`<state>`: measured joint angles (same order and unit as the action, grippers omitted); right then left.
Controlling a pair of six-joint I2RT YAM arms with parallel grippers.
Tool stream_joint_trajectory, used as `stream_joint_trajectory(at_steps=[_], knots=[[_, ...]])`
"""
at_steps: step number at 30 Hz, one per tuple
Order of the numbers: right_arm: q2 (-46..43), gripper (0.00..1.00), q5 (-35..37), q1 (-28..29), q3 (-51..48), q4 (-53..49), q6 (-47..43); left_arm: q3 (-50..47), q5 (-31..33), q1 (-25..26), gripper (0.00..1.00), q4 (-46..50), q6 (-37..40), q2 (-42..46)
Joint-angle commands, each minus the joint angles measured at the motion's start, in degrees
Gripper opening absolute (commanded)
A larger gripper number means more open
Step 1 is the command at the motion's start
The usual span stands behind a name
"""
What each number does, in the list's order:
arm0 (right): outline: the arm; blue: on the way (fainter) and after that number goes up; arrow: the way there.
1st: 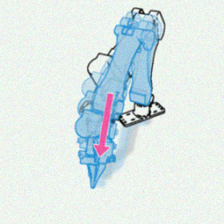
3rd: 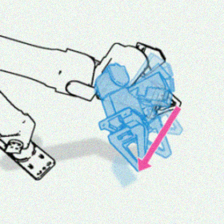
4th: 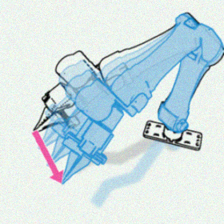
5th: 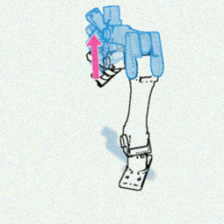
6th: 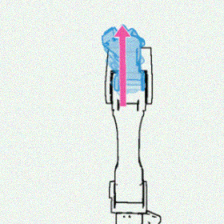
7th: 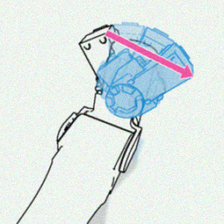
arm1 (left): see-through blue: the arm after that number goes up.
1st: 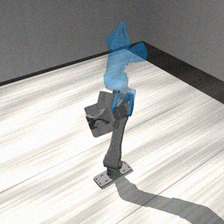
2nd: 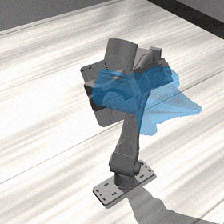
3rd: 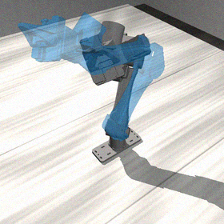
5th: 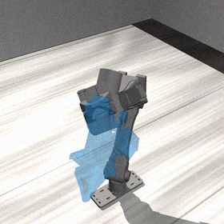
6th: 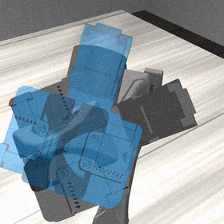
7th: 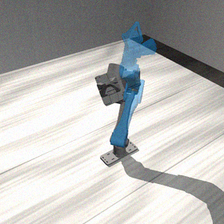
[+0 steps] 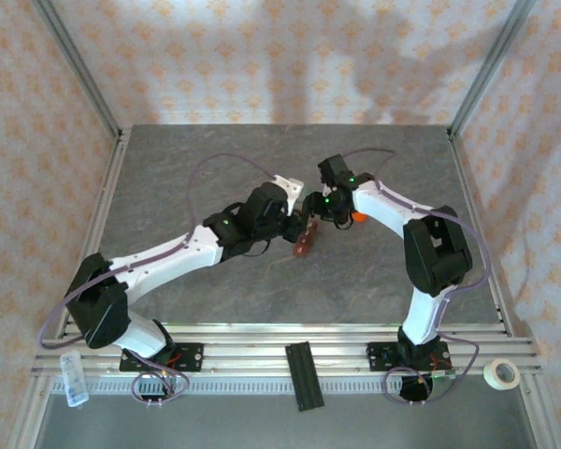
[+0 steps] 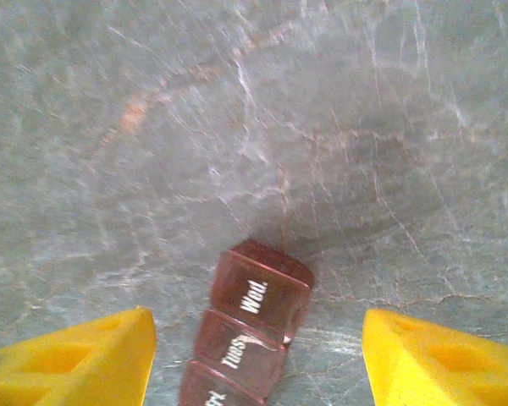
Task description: Sort the pills into containers
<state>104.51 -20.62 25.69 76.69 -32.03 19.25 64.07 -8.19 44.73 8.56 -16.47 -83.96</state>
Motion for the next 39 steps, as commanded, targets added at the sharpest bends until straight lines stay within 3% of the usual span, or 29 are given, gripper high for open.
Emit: stream_joint_trajectory(at_steps=[1,3,6,10,12,16,21,26,29,33,39], knots=[[-4.0,0.66,0.9,-0.7,3.4,-4.9,-0.8,-2.4,7.1,-2.7,0.24,-1.3,1.9,3.7],[-6.4,0.66,0.8,-1.3,4.6,-5.5,-0.6,-3.4,9.2,-4.6,0.31,-1.6,2.6,5.8],[-11.0,0.69,1.4,-3.4,6.3,-6.7,0.0,-3.6,12.0,-8.8,0.53,-1.6,4.5,8.5],[-18.1,0.78,4.5,-7.3,7.1,-7.1,0.0,-3.4,18.2,-13.8,0.99,-2.0,9.1,11.3],[-21.6,0.82,7.2,-9.8,6.7,-7.3,-0.2,-4.1,18.7,-17.2,1.00,-3.4,10.9,13.1],[-27.5,1.00,12.6,-15.5,4.4,-6.4,0.2,-9.4,15.8,-25.1,1.00,-10.5,14.1,17.7],[-32.7,1.00,24.1,-21.2,-1.1,-3.4,2.5,-16.8,9.4,-35.1,1.00,-18.0,16.4,21.4],[-37.6,1.00,39.6,-23.2,-12.5,7.4,4.5,-25.4,4.6,-43.8,1.00,-23.4,16.6,21.2],[-39.9,1.00,47.8,-23.4,-19.7,16.6,3.0,-31.6,5.1,-45.2,1.00,-27.9,18.4,20.5],[-38.9,1.00,52.2,-23.6,-24.3,22.4,-1.1,-39.9,6.1,-45.3,1.00,-40.6,20.6,16.9],[-34.5,1.00,48.4,-23.6,-32.6,33.9,-5.8,-43.4,4.5,-45.3,1.00,-52.1,20.8,13.6]])
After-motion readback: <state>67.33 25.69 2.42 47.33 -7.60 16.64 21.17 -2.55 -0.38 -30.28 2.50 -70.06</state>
